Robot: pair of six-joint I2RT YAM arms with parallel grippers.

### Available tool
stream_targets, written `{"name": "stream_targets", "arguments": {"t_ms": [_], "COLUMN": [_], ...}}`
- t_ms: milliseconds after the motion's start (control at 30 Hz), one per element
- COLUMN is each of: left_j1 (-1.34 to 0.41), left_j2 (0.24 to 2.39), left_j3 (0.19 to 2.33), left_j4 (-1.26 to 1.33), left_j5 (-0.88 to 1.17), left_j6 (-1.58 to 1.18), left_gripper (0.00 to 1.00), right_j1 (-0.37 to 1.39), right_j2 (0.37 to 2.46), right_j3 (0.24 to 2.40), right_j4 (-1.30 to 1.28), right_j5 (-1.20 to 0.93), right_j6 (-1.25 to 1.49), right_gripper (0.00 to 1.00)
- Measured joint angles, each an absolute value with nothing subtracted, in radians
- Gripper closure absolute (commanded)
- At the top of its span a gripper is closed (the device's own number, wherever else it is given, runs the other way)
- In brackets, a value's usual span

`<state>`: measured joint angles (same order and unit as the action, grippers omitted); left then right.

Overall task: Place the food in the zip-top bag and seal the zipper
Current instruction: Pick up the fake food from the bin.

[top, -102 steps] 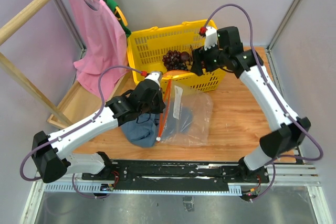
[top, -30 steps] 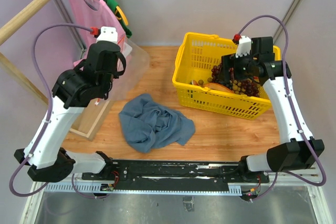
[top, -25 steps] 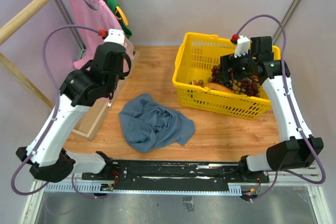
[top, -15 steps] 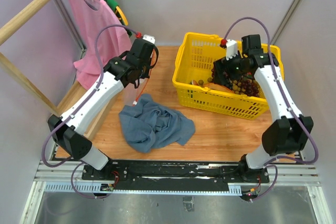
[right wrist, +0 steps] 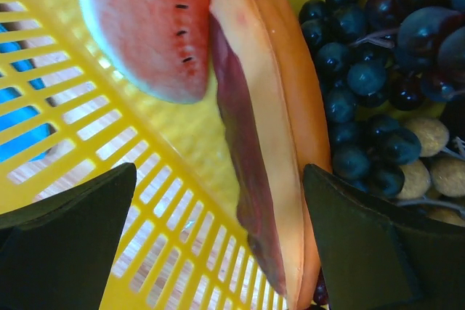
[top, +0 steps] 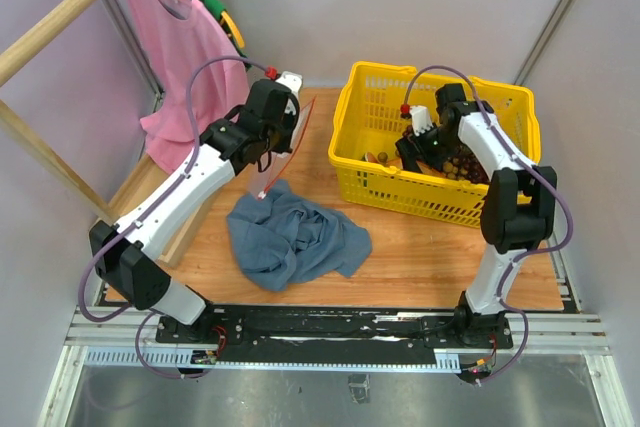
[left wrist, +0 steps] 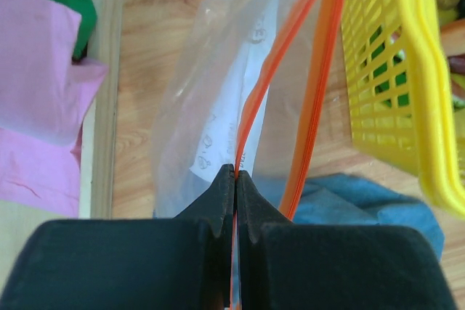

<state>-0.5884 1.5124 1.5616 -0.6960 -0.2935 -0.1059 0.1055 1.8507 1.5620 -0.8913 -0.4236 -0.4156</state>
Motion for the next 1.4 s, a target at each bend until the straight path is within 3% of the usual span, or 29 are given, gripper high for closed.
{"name": "stream_targets", "arguments": {"t_ms": [700, 1067, 1200, 1400], "left_j1": [-0.588, -0.575, -0.570, -0.569], "left_j2": [1.453, 1.443, 1.440, 1.437], "left_j3": [1.406, 1.406, 1.405, 1.396], "left_j4": [-0.598, -0.595, -0.594, -0.591], "left_j5": [-0.282, -0.281, -0.275, -0.271], "left_j6": [-0.085, -0.086, -0.086, -0.086], "left_gripper": [1.00, 1.00, 1.00, 1.00], "right_j1": [0.078, 0.068, 0.067, 0.079], "right_j2": [2.027, 2.049, 2.037, 2.006], "right_j3": [1.614, 1.663, 1.672, 1.673], "right_j4": [-0.918, -0.998, -1.026, -1.074], "right_j5": [-0.463, -0.558, -0.562, -0.576], "right_j6": [-0.462, -0.511, -0.526, -0.536], "right_gripper": [0.01, 0.45, 0.49, 0.62]}}
